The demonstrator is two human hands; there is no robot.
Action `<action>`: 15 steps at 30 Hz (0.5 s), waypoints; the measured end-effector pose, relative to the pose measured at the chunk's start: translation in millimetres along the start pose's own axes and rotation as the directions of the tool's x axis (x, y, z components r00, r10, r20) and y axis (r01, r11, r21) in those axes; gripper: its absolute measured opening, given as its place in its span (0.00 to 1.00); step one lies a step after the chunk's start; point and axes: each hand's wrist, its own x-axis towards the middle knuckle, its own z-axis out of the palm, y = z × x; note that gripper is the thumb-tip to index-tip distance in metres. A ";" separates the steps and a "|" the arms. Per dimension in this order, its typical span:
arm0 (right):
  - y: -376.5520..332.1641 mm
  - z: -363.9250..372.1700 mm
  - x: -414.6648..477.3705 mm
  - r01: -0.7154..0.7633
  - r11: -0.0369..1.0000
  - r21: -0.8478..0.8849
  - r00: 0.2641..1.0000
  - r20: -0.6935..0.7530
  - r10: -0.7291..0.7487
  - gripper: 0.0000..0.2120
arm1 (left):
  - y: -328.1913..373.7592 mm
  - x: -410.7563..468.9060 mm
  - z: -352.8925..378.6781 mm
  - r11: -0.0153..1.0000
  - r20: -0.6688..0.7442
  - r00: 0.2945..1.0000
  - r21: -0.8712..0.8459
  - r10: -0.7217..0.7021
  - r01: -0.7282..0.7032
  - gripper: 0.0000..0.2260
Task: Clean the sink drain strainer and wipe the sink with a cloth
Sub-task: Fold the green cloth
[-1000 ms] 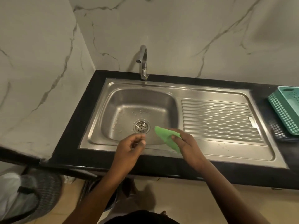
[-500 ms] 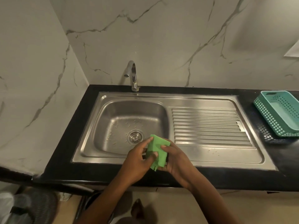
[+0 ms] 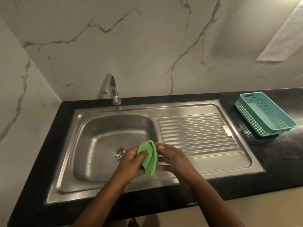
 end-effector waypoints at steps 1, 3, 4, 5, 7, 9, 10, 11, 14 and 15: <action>-1.6 -4.2 -1.5 0.013 0.997 -0.071 0.998 -0.053 -0.017 0.15 | 2.0 4.9 1.5 1.000 0.000 1.000 -0.012 -0.008 0.008 0.13; -5.6 -13.1 -6.5 0.024 0.986 -0.163 0.992 -0.115 -0.043 0.20 | 7.1 13.2 6.6 1.000 0.029 0.999 -0.006 -0.016 0.016 0.12; -8.0 -18.6 -9.8 0.026 0.986 -0.164 0.992 -0.117 -0.046 0.24 | 10.2 17.0 11.1 1.000 0.056 0.998 0.003 -0.016 0.016 0.12; -10.5 -25.8 -13.8 0.031 0.988 -0.153 0.994 -0.101 -0.047 0.27 | 13.2 21.1 17.6 1.000 0.085 0.996 0.013 -0.015 0.014 0.12; -13.8 -39.1 -20.3 0.048 0.984 -0.174 0.996 -0.059 -0.060 0.28 | 19.5 28.0 31.6 0.999 0.153 0.988 0.035 -0.024 0.018 0.13; -17.1 -58.0 -25.9 0.067 0.986 -0.155 0.993 -0.084 -0.081 0.21 | 27.8 34.6 53.1 0.998 0.230 0.972 0.054 -0.045 0.033 0.14; -19.2 -69.0 -29.6 0.065 0.990 -0.122 0.989 -0.124 -0.080 0.17 | 31.9 37.3 65.3 0.997 0.255 0.965 0.062 -0.056 0.042 0.14; -21.1 -81.1 -33.5 0.057 0.994 -0.095 0.983 -0.170 -0.073 0.16 | 36.4 40.1 77.4 0.996 0.271 0.960 0.066 -0.068 0.052 0.14; -26.7 -126.2 -46.6 0.024 1.000 0.015 0.966 -0.259 -0.019 0.17 | 46.4 48.4 114.0 0.993 0.340 0.935 0.082 -0.104 0.080 0.15; -27.2 -144.8 -52.3 0.012 0.997 0.076 0.967 -0.254 0.007 0.17 | 48.9 50.5 129.4 0.993 0.364 0.925 0.092 -0.107 0.078 0.15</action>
